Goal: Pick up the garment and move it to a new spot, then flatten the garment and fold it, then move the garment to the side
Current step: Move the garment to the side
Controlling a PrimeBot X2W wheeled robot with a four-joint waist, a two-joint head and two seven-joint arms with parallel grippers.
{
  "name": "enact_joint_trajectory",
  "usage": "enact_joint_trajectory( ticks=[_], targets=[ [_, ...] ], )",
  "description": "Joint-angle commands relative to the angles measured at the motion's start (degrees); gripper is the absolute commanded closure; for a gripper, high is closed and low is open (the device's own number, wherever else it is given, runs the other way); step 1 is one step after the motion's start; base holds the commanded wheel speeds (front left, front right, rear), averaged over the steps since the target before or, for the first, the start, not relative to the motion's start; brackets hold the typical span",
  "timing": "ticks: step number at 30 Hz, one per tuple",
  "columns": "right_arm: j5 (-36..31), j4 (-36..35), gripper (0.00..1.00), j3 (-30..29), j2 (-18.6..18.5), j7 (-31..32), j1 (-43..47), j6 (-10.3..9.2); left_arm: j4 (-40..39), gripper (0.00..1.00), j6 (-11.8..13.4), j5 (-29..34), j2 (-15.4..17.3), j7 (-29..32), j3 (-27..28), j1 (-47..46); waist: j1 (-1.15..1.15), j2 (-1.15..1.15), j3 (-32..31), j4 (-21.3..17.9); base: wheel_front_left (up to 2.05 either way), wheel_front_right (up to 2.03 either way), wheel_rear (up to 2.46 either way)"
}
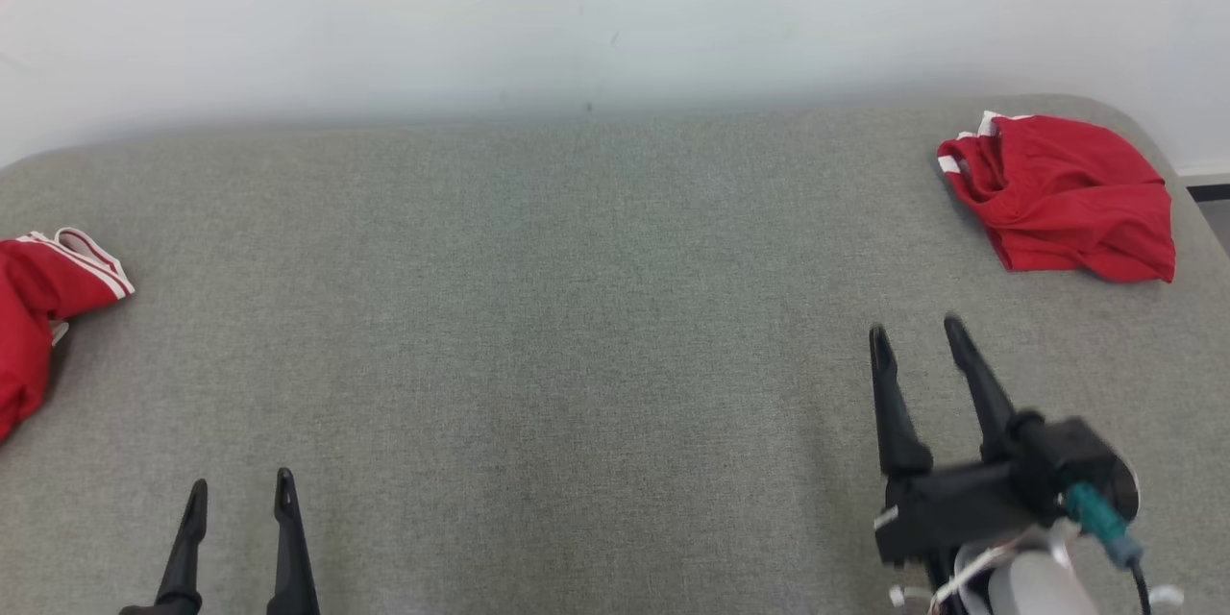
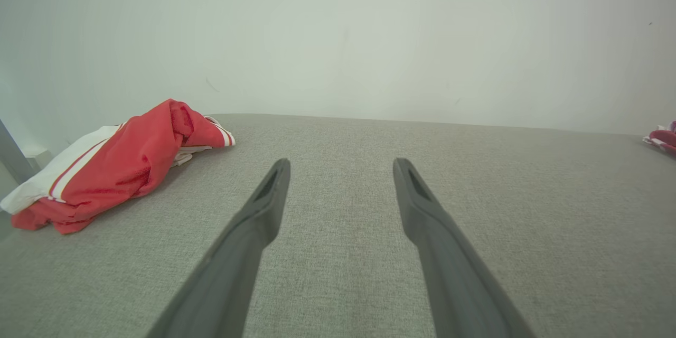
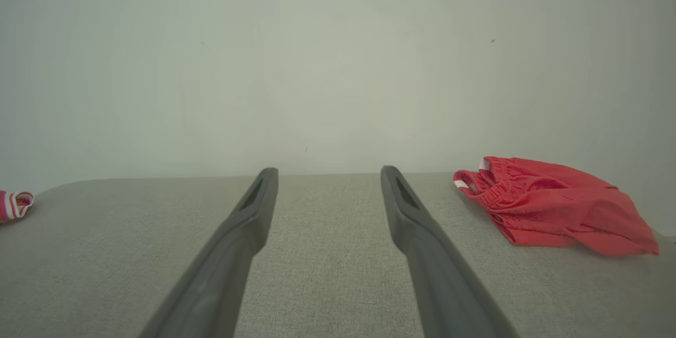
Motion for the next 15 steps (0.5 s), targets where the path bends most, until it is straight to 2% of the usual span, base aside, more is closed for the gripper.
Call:
enact_joint_trajectory(
  ticks=[1,15],
  targets=[
    [0.4,-0.4,0.00,0.2,0.4,0.0,1.2,-0.14,0.3,0.00,0.0,0.2,-0.1,-0.2,0.0,0.7,0.01,0.00,-0.2,0.0,0.00,0.00,0.00],
    [1.9,-2.7,0.00,1.2,1.5,0.0,11.8,-0.14,4.1,0.00,-0.4,0.5,-0.1,-0.2,-0.8,0.2,0.01,0.00,-1.9,-0.2,0.00,0.00,0.00]
  ],
)
